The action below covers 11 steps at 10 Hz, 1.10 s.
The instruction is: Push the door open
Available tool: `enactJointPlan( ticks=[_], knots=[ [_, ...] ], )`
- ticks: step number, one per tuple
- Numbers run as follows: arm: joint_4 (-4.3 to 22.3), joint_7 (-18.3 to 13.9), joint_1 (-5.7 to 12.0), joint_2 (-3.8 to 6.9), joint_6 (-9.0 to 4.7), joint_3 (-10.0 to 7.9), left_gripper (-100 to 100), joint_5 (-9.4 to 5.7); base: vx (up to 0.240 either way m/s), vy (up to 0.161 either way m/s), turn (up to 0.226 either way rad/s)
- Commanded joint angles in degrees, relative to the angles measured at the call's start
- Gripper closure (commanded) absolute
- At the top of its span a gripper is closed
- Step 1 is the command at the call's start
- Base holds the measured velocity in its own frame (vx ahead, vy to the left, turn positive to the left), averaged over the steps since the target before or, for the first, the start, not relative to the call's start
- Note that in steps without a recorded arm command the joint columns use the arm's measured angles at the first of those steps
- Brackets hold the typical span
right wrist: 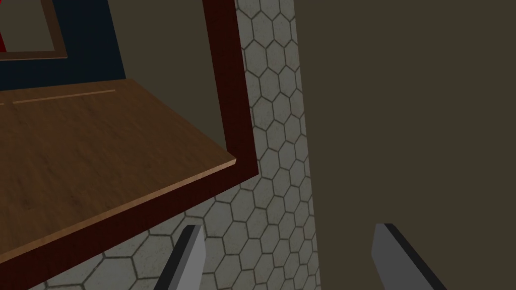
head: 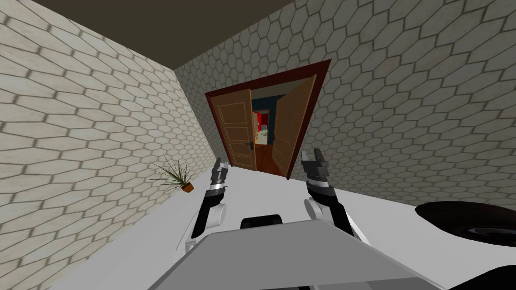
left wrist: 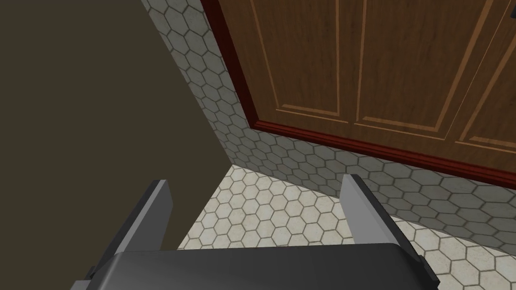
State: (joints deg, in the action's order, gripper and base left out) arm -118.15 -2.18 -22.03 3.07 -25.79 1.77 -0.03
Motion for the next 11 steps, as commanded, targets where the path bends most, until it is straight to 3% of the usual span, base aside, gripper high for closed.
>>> enactJointPlan(
  ticks=[1,11],
  knots=[
    [2.12,-0.08,1.4,0.34,0.11,-0.08,-100,-0.17,0.083,0.038,-0.033],
    [18.55,-0.11,11.62,1.6,-0.04,0.11,-100,-1.01,0.098,0.043,-0.039]
  ],
)
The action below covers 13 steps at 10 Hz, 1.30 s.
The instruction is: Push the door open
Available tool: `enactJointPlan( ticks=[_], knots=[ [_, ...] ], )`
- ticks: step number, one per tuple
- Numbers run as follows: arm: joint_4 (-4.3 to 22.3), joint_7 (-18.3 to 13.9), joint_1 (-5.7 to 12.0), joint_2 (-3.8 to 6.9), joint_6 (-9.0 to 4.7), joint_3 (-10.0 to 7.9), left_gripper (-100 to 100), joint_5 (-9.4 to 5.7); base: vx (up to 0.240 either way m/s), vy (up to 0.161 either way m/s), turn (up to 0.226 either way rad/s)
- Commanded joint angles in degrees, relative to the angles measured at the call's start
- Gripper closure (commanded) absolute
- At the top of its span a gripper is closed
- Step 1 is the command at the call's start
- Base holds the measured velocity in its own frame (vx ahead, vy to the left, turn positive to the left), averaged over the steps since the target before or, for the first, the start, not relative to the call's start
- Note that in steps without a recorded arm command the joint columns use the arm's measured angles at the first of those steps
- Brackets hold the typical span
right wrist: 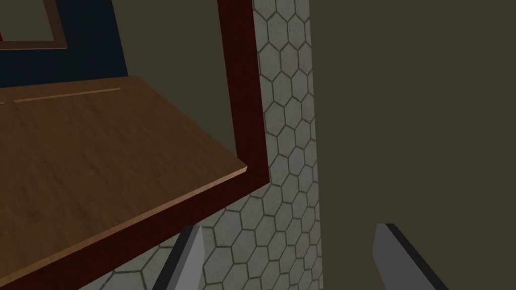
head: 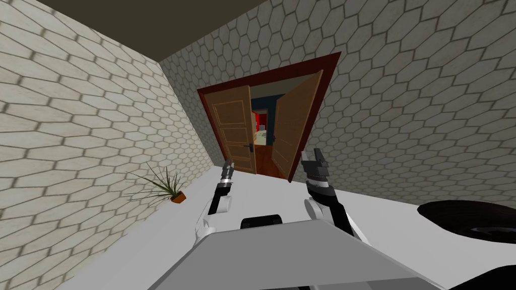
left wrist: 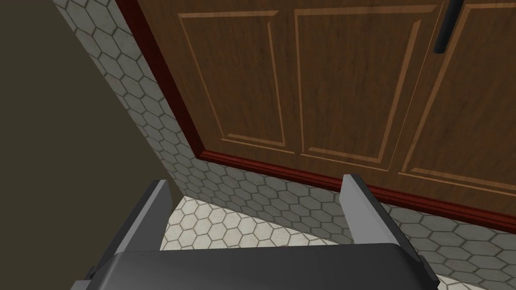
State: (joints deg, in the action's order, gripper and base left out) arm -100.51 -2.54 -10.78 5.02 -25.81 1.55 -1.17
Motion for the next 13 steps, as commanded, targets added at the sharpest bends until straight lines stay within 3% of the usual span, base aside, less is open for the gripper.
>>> enactJointPlan(
  ticks=[1,5,6,10,11,13],
  knots=[
    [2.73,0.25,1.5,-0.27,-0.04,0.35,-100,0.04,0.078,0.044,-0.041],
    [9.49,0.23,6.06,0.02,-0.11,0.43,-100,-0.33,0.095,0.048,-0.045],
    [10.05,0.23,6.06,0.02,-0.11,0.43,-100,-0.33,0.059,0.033,-0.015],
    [17.01,0.22,10.7,0.19,-0.18,0.52,-100,-0.72,0.076,0.039,-0.042],
    [17.52,0.22,10.7,0.19,-0.18,0.52,-100,-0.72,0.07,0.043,-0.011],
    [20.73,0.22,13.03,0.21,-0.21,0.57,-100,-0.91,0.066,0.04,-0.035]
  ],
)
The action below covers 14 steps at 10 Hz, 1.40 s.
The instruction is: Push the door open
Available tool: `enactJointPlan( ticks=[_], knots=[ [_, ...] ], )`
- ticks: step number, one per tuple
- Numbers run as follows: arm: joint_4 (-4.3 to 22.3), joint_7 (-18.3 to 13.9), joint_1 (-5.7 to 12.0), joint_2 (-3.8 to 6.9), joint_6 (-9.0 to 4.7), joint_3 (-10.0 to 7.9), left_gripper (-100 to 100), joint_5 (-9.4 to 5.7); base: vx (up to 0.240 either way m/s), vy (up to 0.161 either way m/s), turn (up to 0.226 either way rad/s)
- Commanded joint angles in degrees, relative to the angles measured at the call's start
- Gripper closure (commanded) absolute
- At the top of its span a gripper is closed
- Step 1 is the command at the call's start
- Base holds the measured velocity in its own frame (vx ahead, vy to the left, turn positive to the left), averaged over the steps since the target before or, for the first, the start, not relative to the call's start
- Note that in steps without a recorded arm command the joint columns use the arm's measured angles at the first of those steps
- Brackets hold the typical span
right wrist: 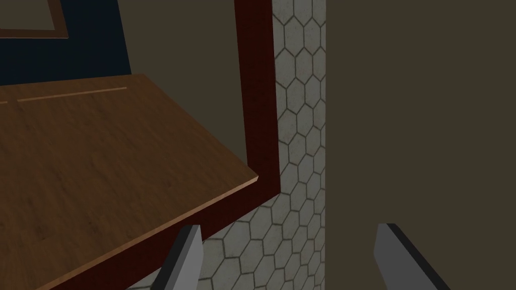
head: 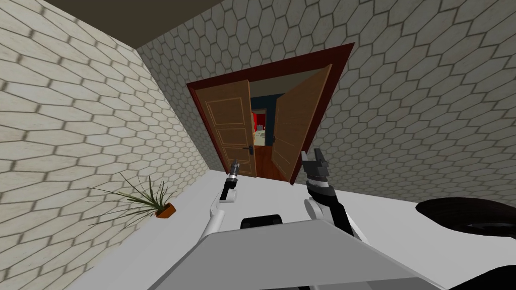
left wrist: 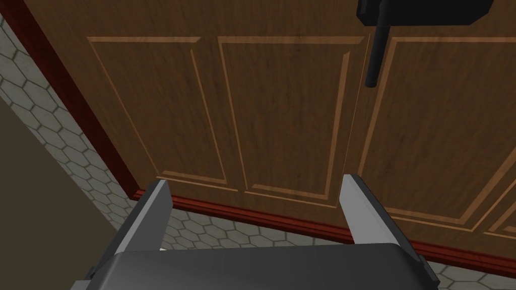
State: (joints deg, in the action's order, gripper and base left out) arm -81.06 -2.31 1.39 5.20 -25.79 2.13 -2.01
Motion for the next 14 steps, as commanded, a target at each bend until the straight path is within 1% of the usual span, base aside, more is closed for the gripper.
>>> enactJointPlan(
  ticks=[1,7,8,10,11,14],
  knots=[
    [1.81,-0.01,0.85,0.03,-0.23,-0.02,-100,-0.07,0.05,0.031,-0.018],
    [12.35,-0.03,7.68,-0.04,-0.33,0.11,-100,-0.63,0.083,0.046,-0.042],
    [12.79,-0.03,7.68,-0.04,-0.33,0.11,-100,-0.63,0.073,0.044,-0.014],
    [16.03,-0.04,9.83,-0.13,-0.36,0.15,-100,-0.81,0.059,0.036,-0.03],
    [16.24,-0.04,9.83,-0.13,-0.36,0.15,-100,-0.81,0.048,0.033,-0.019],
    [21.34,-0.05,13.0,-0.29,-0.41,0.21,-100,-1.07,0.067,0.047,-0.036]
  ],
)
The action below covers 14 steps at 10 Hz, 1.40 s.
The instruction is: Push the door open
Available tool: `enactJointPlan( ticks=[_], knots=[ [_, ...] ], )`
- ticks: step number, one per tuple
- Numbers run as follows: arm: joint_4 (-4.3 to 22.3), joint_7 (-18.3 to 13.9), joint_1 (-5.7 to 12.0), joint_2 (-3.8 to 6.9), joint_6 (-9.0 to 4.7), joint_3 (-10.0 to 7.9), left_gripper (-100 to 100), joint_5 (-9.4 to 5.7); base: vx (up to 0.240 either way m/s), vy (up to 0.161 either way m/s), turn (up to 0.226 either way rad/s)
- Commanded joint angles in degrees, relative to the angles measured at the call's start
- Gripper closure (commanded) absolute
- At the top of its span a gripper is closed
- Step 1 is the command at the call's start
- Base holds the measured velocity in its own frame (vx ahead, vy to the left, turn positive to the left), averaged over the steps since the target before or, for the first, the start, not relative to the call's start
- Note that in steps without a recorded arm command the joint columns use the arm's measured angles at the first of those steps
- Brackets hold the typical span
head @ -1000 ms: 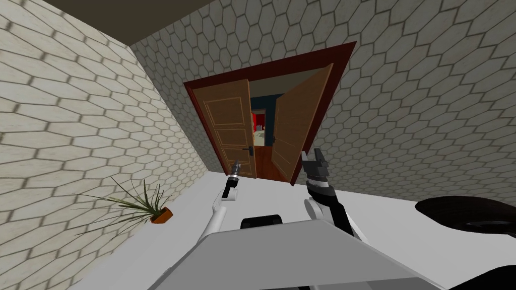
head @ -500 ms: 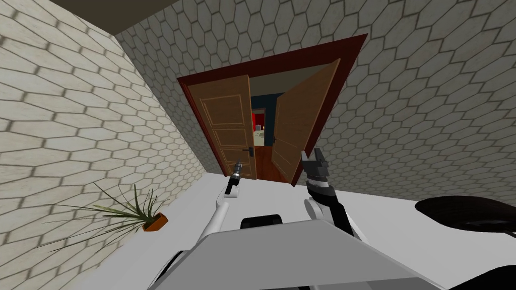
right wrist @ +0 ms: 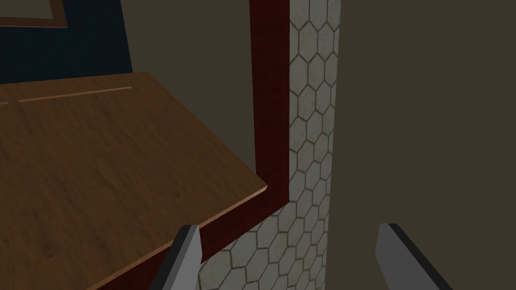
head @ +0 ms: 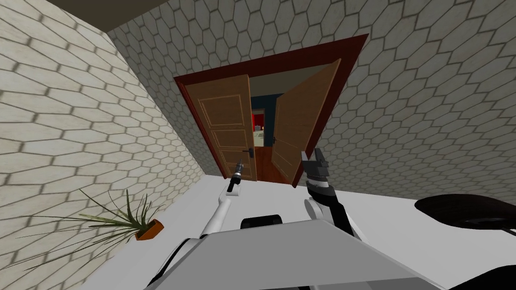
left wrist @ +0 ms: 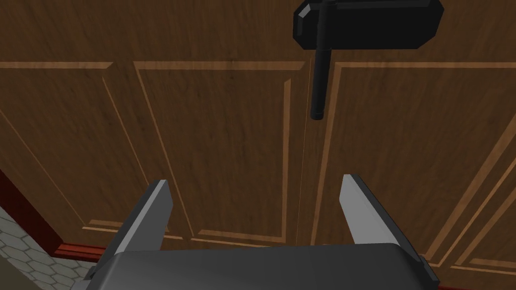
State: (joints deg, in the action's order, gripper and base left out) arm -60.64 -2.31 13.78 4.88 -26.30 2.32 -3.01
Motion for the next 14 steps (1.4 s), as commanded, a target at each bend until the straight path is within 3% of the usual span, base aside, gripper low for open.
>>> enactJointPlan(
  ticks=[1,11,14],
  knots=[
    [2.47,-0.05,1.57,-0.05,0.09,0.04,-100,-0.14,0.089,0.054,-0.046],
    [17.05,-0.08,10.65,-1.02,-0.04,0.21,-100,-0.89,0.09,0.048,-0.033],
    [19.06,-0.08,11.9,-1.21,-0.06,0.23,-100,-0.99,0.068,0.036,-0.021]
  ],
)
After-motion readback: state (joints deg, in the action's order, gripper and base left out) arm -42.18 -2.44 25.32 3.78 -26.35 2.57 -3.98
